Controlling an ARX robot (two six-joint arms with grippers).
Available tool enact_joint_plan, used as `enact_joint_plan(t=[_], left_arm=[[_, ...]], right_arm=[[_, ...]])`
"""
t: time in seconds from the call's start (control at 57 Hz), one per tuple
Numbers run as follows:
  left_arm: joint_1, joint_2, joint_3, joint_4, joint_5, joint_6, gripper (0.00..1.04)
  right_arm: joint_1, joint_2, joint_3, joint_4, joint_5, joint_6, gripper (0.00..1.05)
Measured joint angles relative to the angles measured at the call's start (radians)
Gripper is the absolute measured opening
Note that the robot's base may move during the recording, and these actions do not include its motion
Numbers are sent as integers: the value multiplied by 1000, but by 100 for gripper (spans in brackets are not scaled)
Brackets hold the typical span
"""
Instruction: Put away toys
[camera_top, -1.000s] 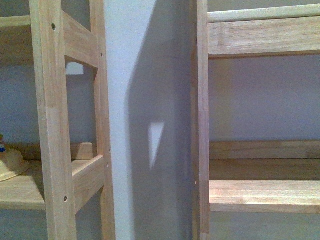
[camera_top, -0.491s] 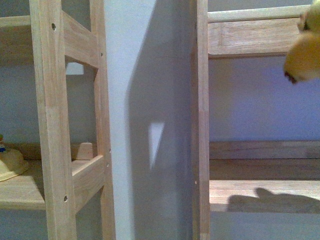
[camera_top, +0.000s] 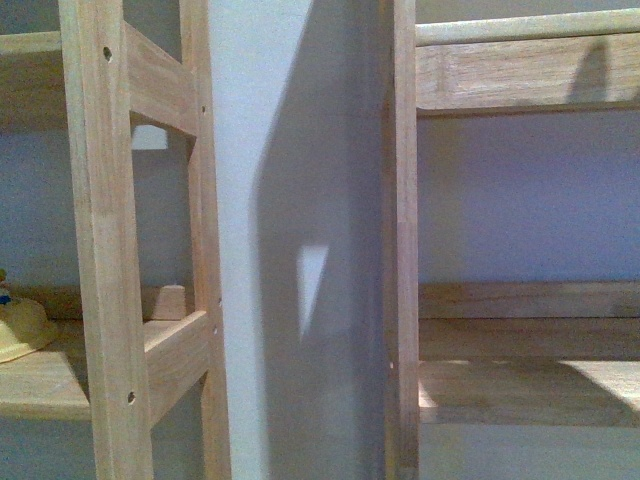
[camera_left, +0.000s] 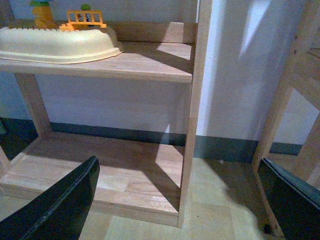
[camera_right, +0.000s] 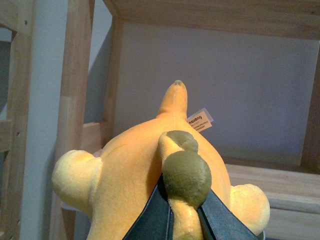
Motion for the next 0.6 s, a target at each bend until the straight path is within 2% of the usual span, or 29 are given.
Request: enact_joint_plan(t=[0.158,0.263,0.404,0.597], left_arm=[[0,0,0,0,0,0,98],[0,0,0,0,0,0,98],[0,0,0,0,0,0,98],[0,0,0,0,0,0,98]], right_arm=[[-294,65,112,-10,-267,159,5],[-437,127,183,22,-398,271,5],[-496,213,244,56,-466,364,5],[-475,322,292,81,-478,419,5]])
